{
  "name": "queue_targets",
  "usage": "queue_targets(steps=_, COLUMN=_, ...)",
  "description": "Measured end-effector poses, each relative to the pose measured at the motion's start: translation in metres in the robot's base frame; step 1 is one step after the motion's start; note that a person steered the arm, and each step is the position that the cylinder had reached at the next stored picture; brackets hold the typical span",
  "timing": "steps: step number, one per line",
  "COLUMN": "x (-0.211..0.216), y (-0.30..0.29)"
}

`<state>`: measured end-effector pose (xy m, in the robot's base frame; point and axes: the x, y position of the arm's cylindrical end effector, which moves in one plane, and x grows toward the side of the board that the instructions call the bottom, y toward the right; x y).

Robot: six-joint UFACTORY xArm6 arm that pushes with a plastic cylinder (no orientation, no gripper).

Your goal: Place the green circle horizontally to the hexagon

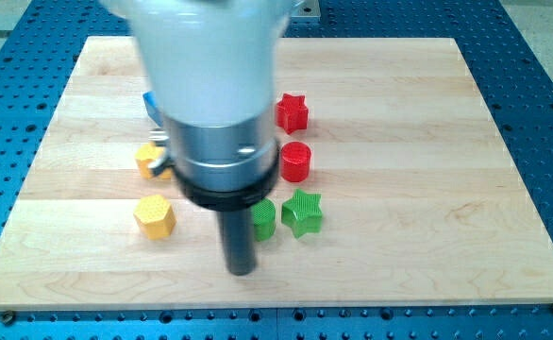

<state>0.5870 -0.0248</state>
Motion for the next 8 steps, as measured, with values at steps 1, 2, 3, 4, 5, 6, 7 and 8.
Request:
queue_targets(steps=1, x=0.001, y=0.016)
queue_targets(steps=2, x=-0.003, y=0.040)
queue_targets(steps=3, x=-0.012, y=0.034)
queue_targets(steps=4, x=-0.048, y=0.028)
queue_targets(steps=5, x=-0.057, y=0.014)
queue_targets(steps=6, x=-0.058, y=-0.001)
queue_targets(steps=7, x=-0.058, y=-0.017)
queue_targets(steps=8, x=-0.077, y=-0.012)
